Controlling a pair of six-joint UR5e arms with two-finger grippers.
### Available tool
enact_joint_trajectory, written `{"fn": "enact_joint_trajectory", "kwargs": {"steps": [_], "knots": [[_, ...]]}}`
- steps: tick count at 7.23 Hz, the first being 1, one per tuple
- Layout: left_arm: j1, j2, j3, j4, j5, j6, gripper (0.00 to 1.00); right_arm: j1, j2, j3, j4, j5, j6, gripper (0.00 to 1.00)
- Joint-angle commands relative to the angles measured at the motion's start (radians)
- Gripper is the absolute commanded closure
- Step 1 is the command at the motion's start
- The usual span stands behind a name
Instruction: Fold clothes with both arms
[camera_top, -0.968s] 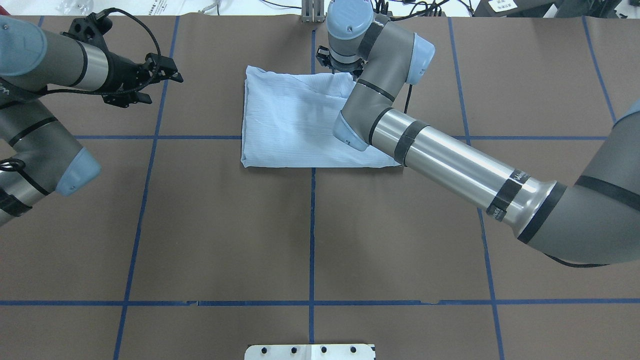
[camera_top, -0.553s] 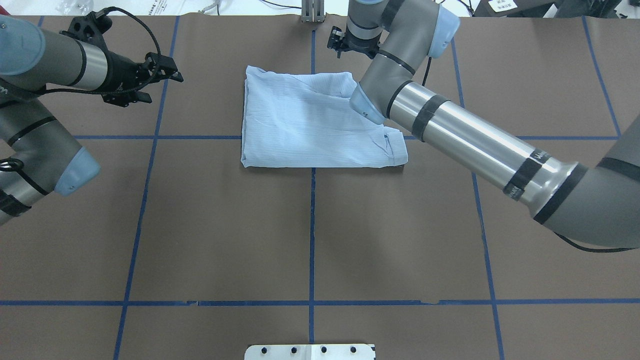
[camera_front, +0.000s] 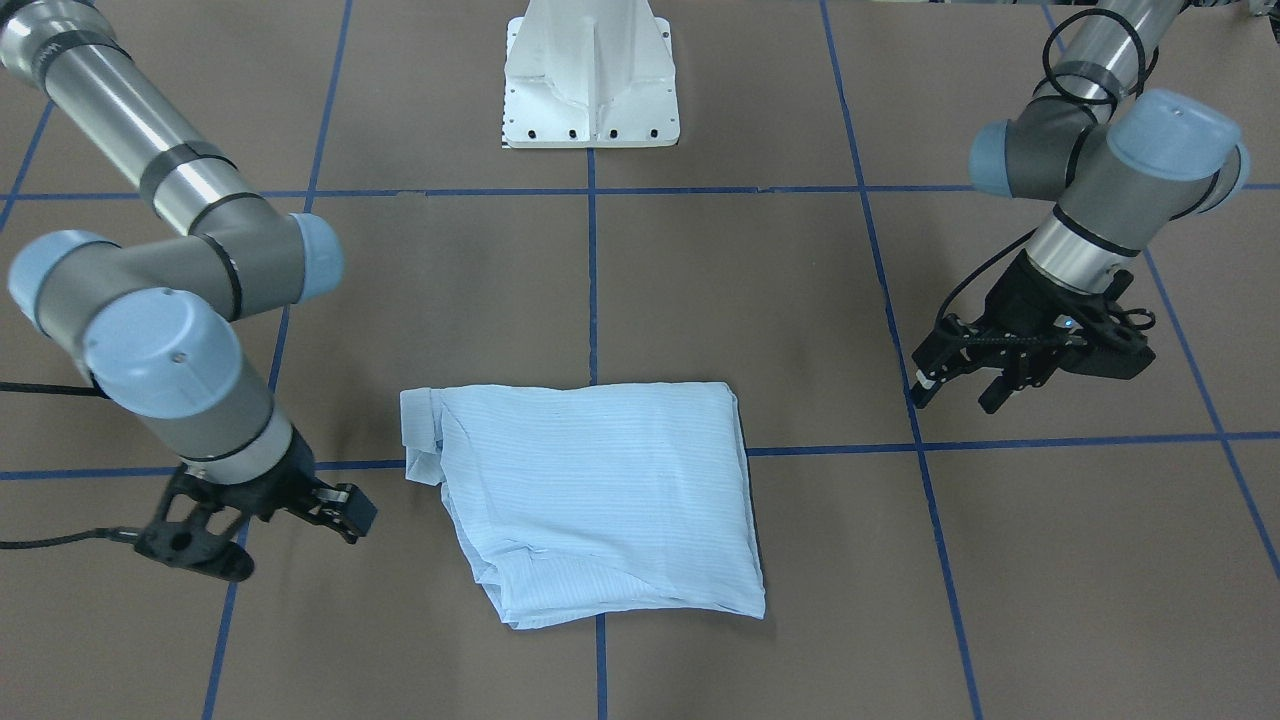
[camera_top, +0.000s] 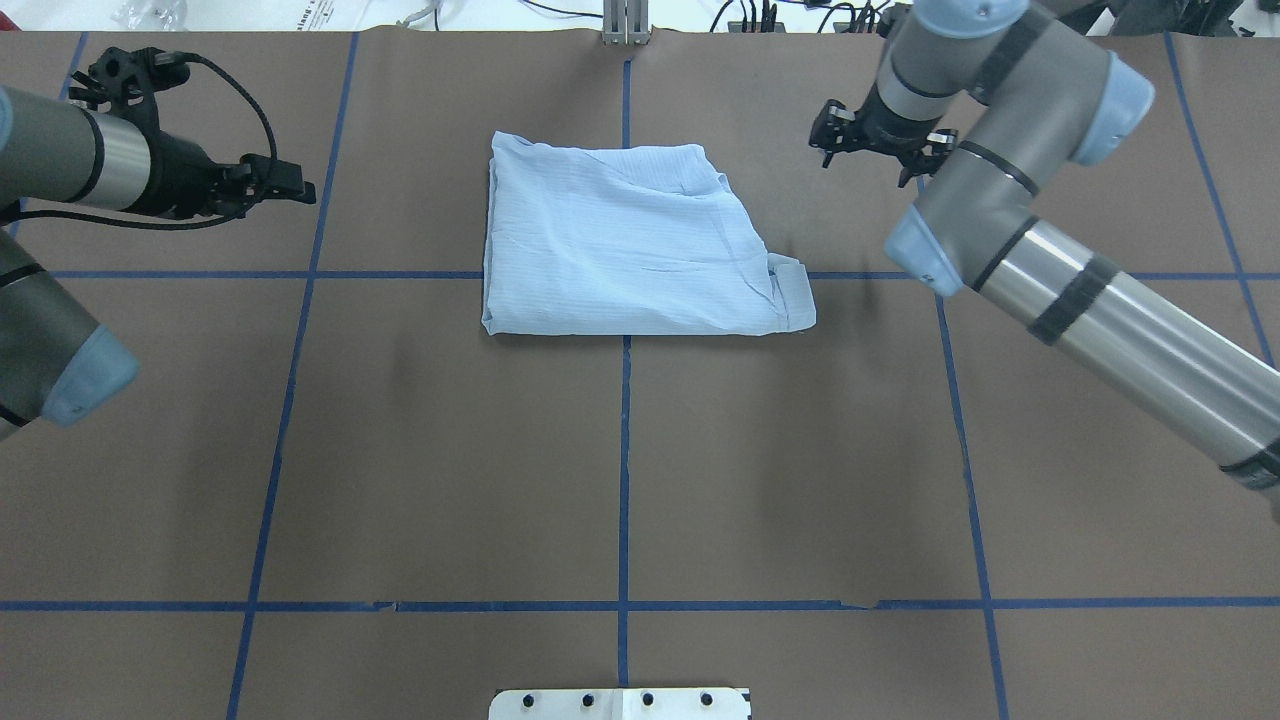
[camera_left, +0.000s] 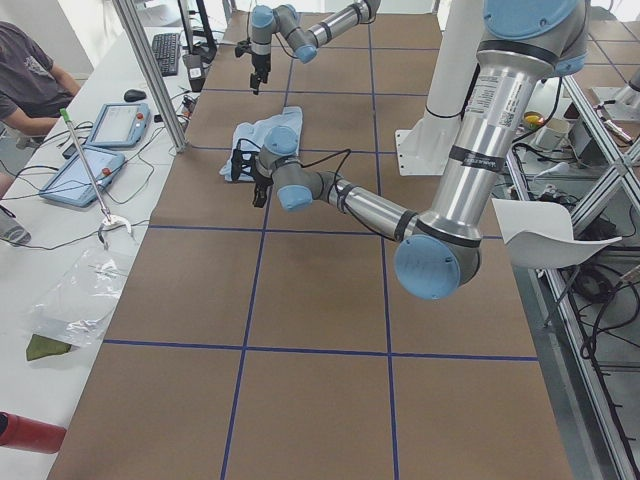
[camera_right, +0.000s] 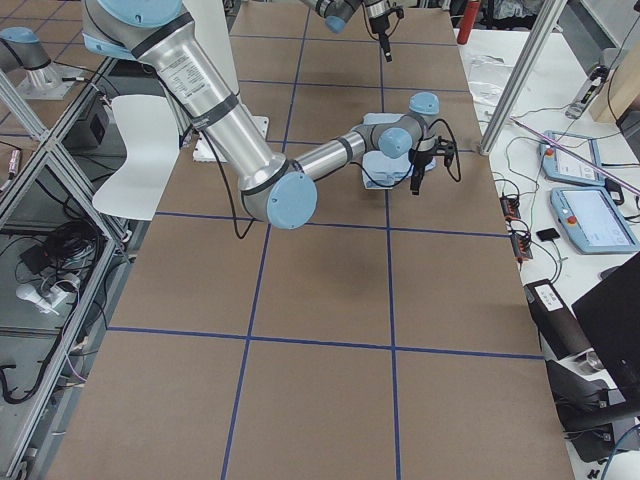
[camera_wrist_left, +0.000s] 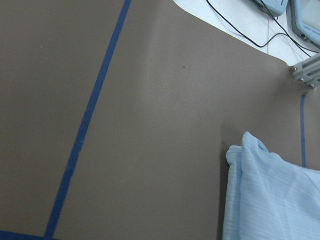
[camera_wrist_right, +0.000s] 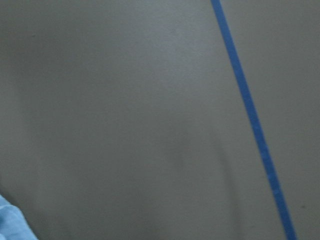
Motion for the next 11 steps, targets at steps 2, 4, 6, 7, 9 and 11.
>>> {"fn": "enact_joint_trajectory", "kwargs": {"steps": [2, 4, 6, 7, 9, 11], "knots": [[-0.187, 0.175, -0.013, 0.003, -0.106, 0.531, 0.00, 0.173, -0.364, 0.308, -0.045, 0.123, -0.275, 0.00], [-0.326, 0.232, -0.004, 0.067, -0.177, 0.788, 0.00, 0.317, -0.600, 0.491, -0.115, 0.188, -0.567, 0.00], [-0.428, 0.239, -0.023, 0.255, -0.183, 0.989, 0.00, 0.391, -0.728, 0.549, -0.152, 0.199, -0.787, 0.00], [-0.434, 0.234, -0.024, 0.291, -0.185, 0.994, 0.00, 0.399, -0.733, 0.553, -0.158, 0.200, -0.797, 0.00], [-0.474, 0.240, -0.029, 0.357, -0.301, 0.994, 0.00, 0.399, -0.726, 0.547, -0.206, 0.211, -0.800, 0.00], [-0.474, 0.253, -0.055, 0.372, -0.303, 0.980, 0.00, 0.399, -0.704, 0.538, -0.250, 0.225, -0.799, 0.00]]}}
